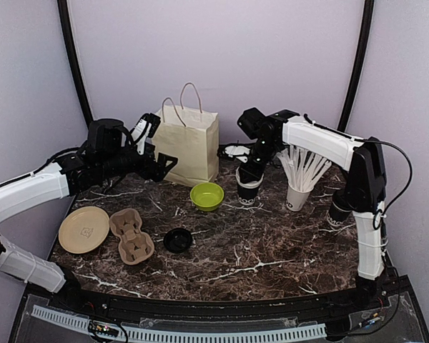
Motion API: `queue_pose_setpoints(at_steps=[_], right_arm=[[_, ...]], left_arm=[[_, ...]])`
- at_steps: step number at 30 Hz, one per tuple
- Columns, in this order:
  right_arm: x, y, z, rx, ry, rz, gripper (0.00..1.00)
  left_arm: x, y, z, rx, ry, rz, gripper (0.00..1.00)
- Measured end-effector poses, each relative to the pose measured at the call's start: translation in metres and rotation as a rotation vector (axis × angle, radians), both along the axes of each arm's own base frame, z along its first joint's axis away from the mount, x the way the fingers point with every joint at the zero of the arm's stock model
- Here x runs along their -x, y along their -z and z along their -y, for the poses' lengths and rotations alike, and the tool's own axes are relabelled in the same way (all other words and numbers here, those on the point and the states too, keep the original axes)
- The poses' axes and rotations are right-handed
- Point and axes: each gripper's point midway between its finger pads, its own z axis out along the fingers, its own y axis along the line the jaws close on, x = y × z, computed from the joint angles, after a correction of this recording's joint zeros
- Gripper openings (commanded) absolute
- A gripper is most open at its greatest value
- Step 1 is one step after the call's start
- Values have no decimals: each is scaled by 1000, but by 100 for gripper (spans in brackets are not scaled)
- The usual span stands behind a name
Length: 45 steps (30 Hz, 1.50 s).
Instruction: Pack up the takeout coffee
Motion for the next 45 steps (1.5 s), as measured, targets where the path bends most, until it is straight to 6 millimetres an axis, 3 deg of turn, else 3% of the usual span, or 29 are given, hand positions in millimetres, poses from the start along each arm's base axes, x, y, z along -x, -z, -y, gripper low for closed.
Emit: queue_pose_setpoints(at_steps=[21,32,38,43,45], right_arm=[[-1,3,1,8,4,-2,14],[0,4,1,5,14,-9,0],[1,5,0,4,14,-16,0],[12,3,6,0,10,-26,0],[22,-5,9,-17,3,-39,0]], left_arm=[[2,0,2,6,17,-4,95],[2,0,3,6,19,-5,95],[2,0,3,7,21,-5,95],[5,-2,11,42,66,15,99],[11,6,17,68,111,26,99]])
